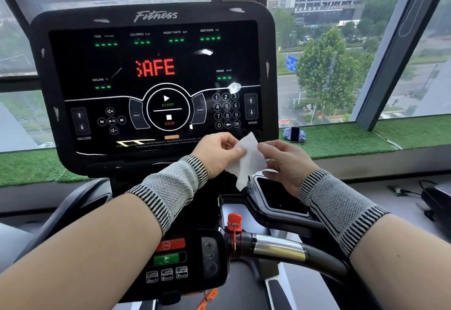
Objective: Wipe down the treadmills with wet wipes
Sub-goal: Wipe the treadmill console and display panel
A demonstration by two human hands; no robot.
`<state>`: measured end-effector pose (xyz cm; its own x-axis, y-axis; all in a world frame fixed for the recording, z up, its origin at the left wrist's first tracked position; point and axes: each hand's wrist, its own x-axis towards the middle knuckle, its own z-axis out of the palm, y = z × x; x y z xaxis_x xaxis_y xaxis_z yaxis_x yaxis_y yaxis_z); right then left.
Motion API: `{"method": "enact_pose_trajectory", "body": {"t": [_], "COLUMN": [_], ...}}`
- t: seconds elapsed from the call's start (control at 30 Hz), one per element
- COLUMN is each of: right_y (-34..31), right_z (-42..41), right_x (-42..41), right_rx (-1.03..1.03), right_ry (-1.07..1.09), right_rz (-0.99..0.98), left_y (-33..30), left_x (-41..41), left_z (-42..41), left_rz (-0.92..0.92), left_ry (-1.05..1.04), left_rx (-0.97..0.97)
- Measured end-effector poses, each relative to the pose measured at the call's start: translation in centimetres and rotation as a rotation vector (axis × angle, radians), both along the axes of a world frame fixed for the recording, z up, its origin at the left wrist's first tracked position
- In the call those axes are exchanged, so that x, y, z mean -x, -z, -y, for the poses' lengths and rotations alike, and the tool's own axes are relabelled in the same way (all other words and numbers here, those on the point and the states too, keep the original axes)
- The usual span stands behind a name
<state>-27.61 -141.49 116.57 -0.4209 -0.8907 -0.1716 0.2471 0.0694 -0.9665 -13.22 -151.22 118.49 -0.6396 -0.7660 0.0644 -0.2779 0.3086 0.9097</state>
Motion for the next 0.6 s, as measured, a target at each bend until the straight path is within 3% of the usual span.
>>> {"method": "enact_pose_trajectory", "body": {"t": [0.1,0.17,0.3,0.43,0.6], "right_y": [0.6,0.5,0.4,0.4,0.0], "right_z": [0.2,0.4,0.7,0.8,0.8], "right_x": [0.4,0.3,-0.8,-0.7,-0.4], "right_rx": [0.010,0.043,-0.012,-0.016,-0.050], "right_ry": [0.203,0.219,0.004,0.007,0.009], "right_rz": [-0.209,-0.252,-0.143,-0.108,0.112], "left_y": [0.1,0.1,0.0,-0.2,0.1], "left_x": [0.1,0.4,0.7,0.7,0.7], "left_z": [0.4,0.5,0.2,-0.2,0.0], "left_rz": [-0.018,-0.037,-0.017,0.049,0.032], "left_ry": [-0.029,-0.037,-0.045,-0.023,-0.036], "left_rx": [-0.060,-0.070,0.022,0.114,0.110]}}
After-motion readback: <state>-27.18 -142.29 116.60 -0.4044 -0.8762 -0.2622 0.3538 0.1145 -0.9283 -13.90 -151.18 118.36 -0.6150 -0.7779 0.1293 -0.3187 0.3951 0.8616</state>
